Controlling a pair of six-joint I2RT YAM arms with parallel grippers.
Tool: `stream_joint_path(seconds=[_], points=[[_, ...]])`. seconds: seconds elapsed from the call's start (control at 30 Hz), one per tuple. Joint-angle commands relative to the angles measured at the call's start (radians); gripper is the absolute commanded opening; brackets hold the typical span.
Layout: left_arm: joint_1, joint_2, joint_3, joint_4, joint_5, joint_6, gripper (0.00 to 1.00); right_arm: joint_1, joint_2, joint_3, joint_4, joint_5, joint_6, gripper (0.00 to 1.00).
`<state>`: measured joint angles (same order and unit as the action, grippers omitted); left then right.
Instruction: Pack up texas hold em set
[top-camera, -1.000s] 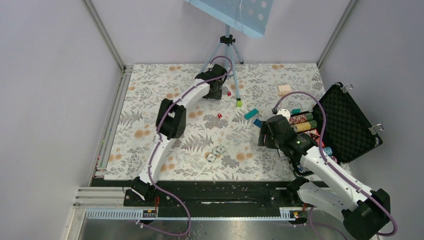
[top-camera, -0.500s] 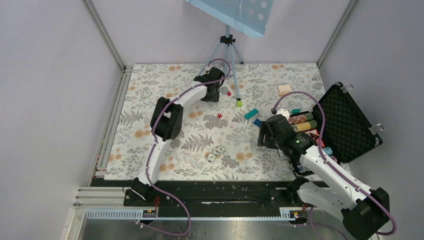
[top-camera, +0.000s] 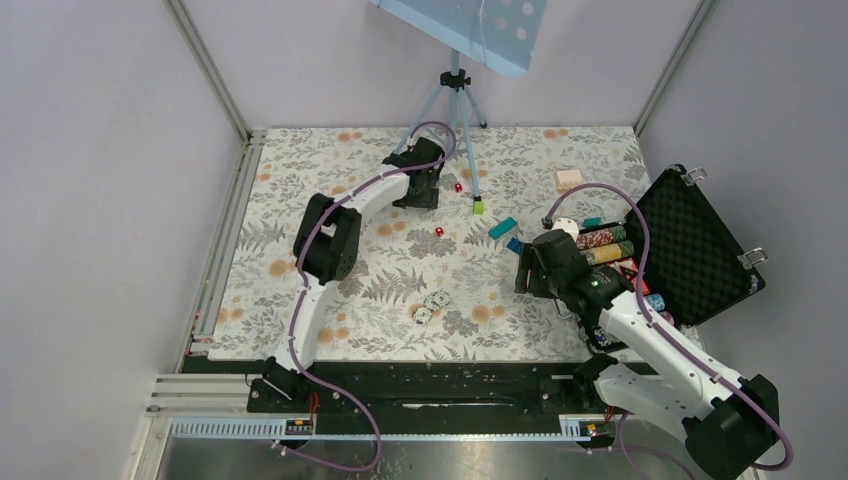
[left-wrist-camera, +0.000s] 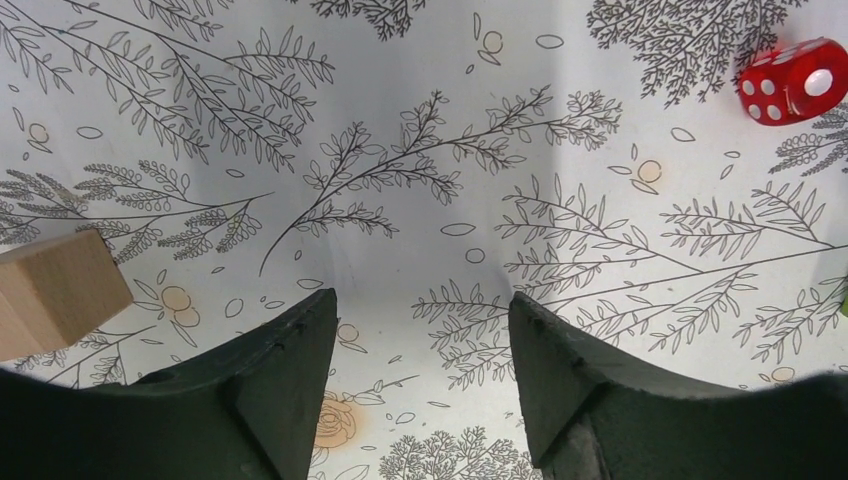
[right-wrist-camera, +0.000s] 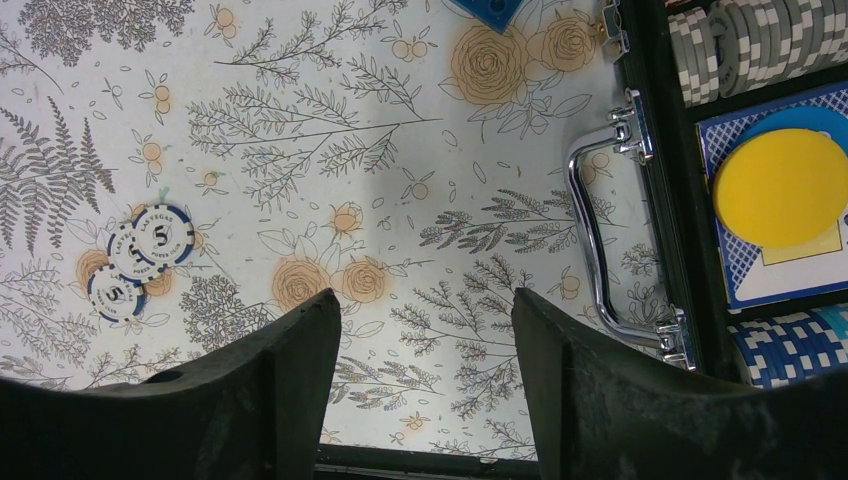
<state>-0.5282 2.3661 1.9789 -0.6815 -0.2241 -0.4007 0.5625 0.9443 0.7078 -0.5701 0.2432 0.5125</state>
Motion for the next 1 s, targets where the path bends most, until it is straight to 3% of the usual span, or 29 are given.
stream_joint_path(seconds=[0.0, 0.23, 0.8, 0.97], points=[[0.005, -0.060, 0.018, 0.019, 0.015, -0.016, 0.64, -0.007, -0.019, -0.003, 0.015, 0.004, -0.004, 0.71], [0.010, -0.216, -0.176, 0.178, 0.035, -0.023, 0.65, -0.007, -0.016, -0.005, 0.015, 0.010, -0.008, 0.71], [0.042, -0.417, -0.349, 0.286, 0.038, -0.058, 0.66, -0.007, -0.009, 0.005, 0.034, 0.033, 0.006, 0.71], [0.050, -0.491, -0.401, 0.321, 0.076, -0.134, 0.70, -0.007, 0.078, 0.077, 0.061, 0.050, 0.001, 0.75]])
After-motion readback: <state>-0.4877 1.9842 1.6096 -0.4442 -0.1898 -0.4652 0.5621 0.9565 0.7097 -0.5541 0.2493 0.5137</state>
